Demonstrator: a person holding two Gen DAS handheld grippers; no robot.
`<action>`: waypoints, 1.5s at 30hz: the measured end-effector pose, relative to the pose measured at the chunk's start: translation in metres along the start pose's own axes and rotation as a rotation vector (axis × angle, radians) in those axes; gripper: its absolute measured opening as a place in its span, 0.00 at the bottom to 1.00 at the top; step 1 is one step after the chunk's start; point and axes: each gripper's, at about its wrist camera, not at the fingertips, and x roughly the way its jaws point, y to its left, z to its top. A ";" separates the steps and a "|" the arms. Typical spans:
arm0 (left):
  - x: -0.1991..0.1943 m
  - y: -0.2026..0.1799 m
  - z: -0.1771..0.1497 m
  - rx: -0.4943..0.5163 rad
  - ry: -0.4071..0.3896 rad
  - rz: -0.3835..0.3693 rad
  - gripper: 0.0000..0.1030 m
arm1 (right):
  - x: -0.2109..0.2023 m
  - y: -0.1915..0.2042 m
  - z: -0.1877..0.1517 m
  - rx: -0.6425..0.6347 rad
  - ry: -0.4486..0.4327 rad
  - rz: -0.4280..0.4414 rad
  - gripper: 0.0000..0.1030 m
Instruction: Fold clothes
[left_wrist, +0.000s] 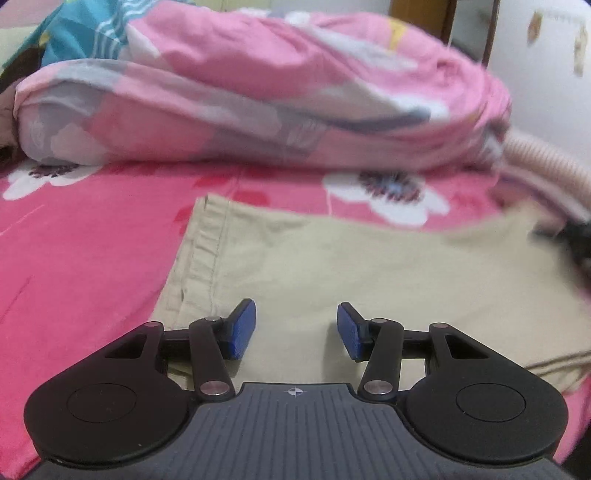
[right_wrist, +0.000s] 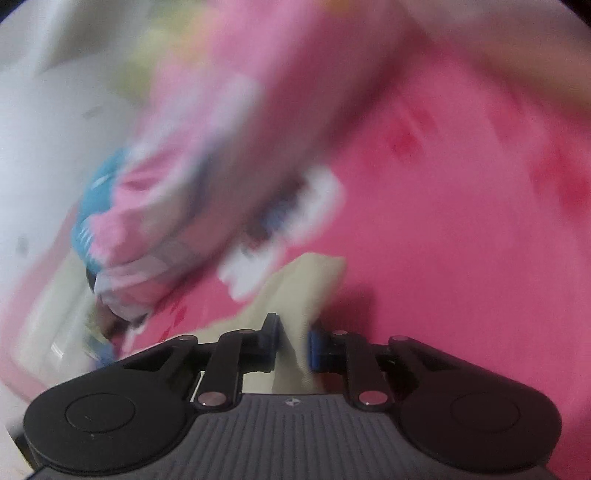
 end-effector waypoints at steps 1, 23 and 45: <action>-0.001 -0.001 -0.002 0.019 -0.001 0.006 0.48 | -0.005 -0.003 0.000 0.008 -0.020 0.002 0.17; 0.011 -0.014 0.000 0.124 0.059 0.061 0.51 | -0.022 0.012 -0.059 -0.283 0.007 -0.028 0.30; 0.013 -0.008 -0.001 0.134 0.065 0.029 0.53 | 0.031 0.049 -0.043 -0.697 -0.013 -0.265 0.20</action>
